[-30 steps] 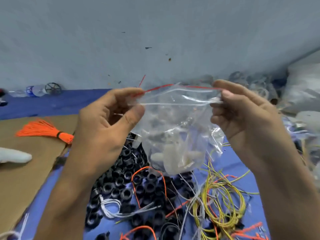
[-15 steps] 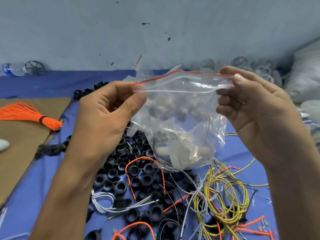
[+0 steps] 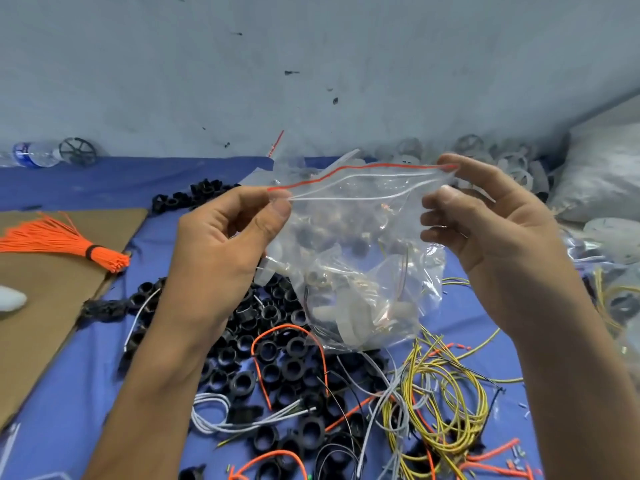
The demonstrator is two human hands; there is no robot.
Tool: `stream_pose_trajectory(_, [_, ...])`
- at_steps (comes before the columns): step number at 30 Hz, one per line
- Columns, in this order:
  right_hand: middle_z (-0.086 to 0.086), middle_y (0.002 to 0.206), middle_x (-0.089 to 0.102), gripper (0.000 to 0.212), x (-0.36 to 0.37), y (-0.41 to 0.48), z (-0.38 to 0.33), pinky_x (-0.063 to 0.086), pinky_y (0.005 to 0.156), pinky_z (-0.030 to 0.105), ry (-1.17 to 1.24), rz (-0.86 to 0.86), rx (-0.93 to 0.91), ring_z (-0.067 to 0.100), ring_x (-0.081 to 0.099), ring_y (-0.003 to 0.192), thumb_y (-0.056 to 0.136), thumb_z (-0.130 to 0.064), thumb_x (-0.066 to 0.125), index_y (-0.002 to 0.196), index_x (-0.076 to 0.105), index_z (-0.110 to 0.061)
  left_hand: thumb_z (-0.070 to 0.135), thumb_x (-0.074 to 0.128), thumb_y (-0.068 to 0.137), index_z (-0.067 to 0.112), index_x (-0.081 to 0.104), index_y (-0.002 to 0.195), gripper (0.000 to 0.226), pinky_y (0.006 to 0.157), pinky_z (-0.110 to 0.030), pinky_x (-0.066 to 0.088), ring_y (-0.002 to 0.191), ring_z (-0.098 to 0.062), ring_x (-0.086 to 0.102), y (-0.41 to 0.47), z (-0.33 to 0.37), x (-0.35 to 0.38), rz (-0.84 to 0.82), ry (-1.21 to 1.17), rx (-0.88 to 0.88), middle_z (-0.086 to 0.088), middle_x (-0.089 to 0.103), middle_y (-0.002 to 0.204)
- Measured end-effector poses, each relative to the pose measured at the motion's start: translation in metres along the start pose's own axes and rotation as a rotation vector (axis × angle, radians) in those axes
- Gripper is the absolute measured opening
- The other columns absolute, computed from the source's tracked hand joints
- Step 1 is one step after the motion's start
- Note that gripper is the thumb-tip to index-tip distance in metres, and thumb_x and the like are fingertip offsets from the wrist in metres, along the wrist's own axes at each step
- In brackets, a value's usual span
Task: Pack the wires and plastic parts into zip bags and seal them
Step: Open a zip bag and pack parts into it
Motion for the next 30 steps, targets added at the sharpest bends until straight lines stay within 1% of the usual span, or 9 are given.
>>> stream_pose_trajectory(3, [0.000, 0.092, 0.055, 0.033, -0.007, 0.002, 0.008, 0.048, 0.074, 0.027, -0.216, 0.095, -0.019, 0.014, 0.053, 0.080, 0.084, -0.026, 0.075, 0.116, 0.068, -0.028, 0.034, 0.072, 0.088, 0.034, 0.078, 0.091, 0.007, 0.061, -0.017, 0.049, 0.068, -0.001, 0.057, 0.002, -0.005, 0.001, 0.020, -0.029, -0.026, 0.015, 0.070, 0.079])
stream_pose_trajectory(5, [-0.006, 0.108, 0.059, 0.040, -0.006, 0.001, 0.015, 0.046, 0.086, 0.026, -0.339, 0.080, 0.015, 0.013, 0.057, 0.097, 0.081, -0.040, 0.076, 0.119, 0.066, -0.035, 0.032, 0.072, 0.088, 0.035, 0.078, 0.088, 0.007, 0.060, -0.016, 0.048, 0.068, 0.000, 0.057, 0.003, -0.008, 0.002, 0.035, -0.044, -0.037, 0.016, 0.070, 0.078])
stream_pose_trajectory(7, [-0.015, 0.117, 0.064, 0.040, 0.001, 0.000, 0.019, 0.044, 0.089, 0.022, -0.323, 0.008, 0.034, 0.009, 0.058, 0.111, 0.081, -0.045, 0.072, 0.119, 0.065, -0.034, 0.031, 0.072, 0.088, 0.036, 0.078, 0.088, 0.007, 0.062, -0.015, 0.048, 0.070, 0.001, 0.058, 0.003, -0.008, 0.004, 0.031, -0.055, -0.032, 0.016, 0.071, 0.080])
stream_pose_trajectory(11, [-0.020, 0.090, 0.064, 0.017, 0.008, 0.001, 0.015, 0.045, 0.081, 0.014, -0.219, -0.030, -0.054, 0.000, 0.057, 0.090, 0.088, -0.031, 0.065, 0.099, 0.060, -0.019, 0.031, 0.072, 0.089, 0.035, 0.078, 0.089, 0.007, 0.065, -0.013, 0.048, 0.072, 0.003, 0.059, 0.003, -0.007, 0.006, 0.014, -0.069, -0.014, 0.017, 0.071, 0.081])
stream_pose_trajectory(14, [-0.013, 0.090, 0.067, 0.009, 0.004, 0.002, 0.014, 0.046, 0.088, 0.025, -0.202, -0.003, -0.062, 0.005, 0.059, 0.089, 0.098, -0.021, 0.058, 0.089, 0.055, -0.021, 0.031, 0.073, 0.089, 0.034, 0.078, 0.089, 0.006, 0.065, -0.013, 0.048, 0.072, 0.003, 0.061, 0.002, -0.007, 0.005, 0.023, -0.078, -0.016, 0.016, 0.072, 0.081])
stream_pose_trajectory(16, [-0.003, 0.097, 0.072, 0.011, 0.001, 0.003, 0.015, 0.045, 0.094, 0.035, -0.183, 0.016, -0.050, 0.014, 0.064, 0.097, 0.099, -0.021, 0.056, 0.089, 0.054, -0.020, 0.033, 0.075, 0.086, 0.032, 0.079, 0.088, 0.004, 0.064, -0.014, 0.048, 0.070, 0.002, 0.061, 0.002, -0.007, 0.003, 0.042, -0.099, -0.031, 0.015, 0.072, 0.080])
stream_pose_trajectory(19, [0.004, 0.094, 0.075, 0.013, 0.000, 0.005, 0.015, 0.047, 0.094, 0.038, -0.113, 0.045, -0.026, 0.021, 0.069, 0.094, 0.100, -0.019, 0.056, 0.087, 0.052, -0.021, 0.031, 0.075, 0.084, 0.027, 0.078, 0.088, 0.006, 0.058, -0.017, 0.047, 0.063, -0.001, 0.056, 0.003, -0.004, 0.000, 0.082, -0.101, -0.057, 0.013, 0.071, 0.075])
stream_pose_trajectory(25, [0.002, 0.090, 0.075, 0.012, 0.002, 0.004, 0.014, 0.047, 0.087, 0.037, -0.095, 0.051, -0.012, 0.022, 0.070, 0.086, 0.096, -0.023, 0.059, 0.087, 0.051, -0.023, 0.020, 0.075, 0.088, 0.023, 0.074, 0.089, 0.003, 0.059, -0.020, 0.046, 0.063, -0.004, 0.053, 0.002, -0.002, -0.001, 0.103, -0.074, -0.071, 0.012, 0.069, 0.074])
stream_pose_trajectory(30, [-0.004, 0.084, 0.068, 0.004, 0.006, 0.001, 0.009, 0.048, 0.089, 0.038, -0.169, -0.010, -0.058, 0.014, 0.065, 0.083, 0.097, -0.022, 0.060, 0.098, 0.063, -0.019, 0.021, 0.074, 0.090, 0.024, 0.072, 0.090, 0.003, 0.061, -0.020, 0.046, 0.068, -0.004, 0.056, 0.002, -0.002, 0.000, 0.090, -0.070, -0.040, 0.015, 0.070, 0.077])
Point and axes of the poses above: each hand's wrist, its own y-axis towards the middle knuckle, its own x-axis out of the palm, z = x × y, the point moved 6 cm from there along y, towards the middle knuckle
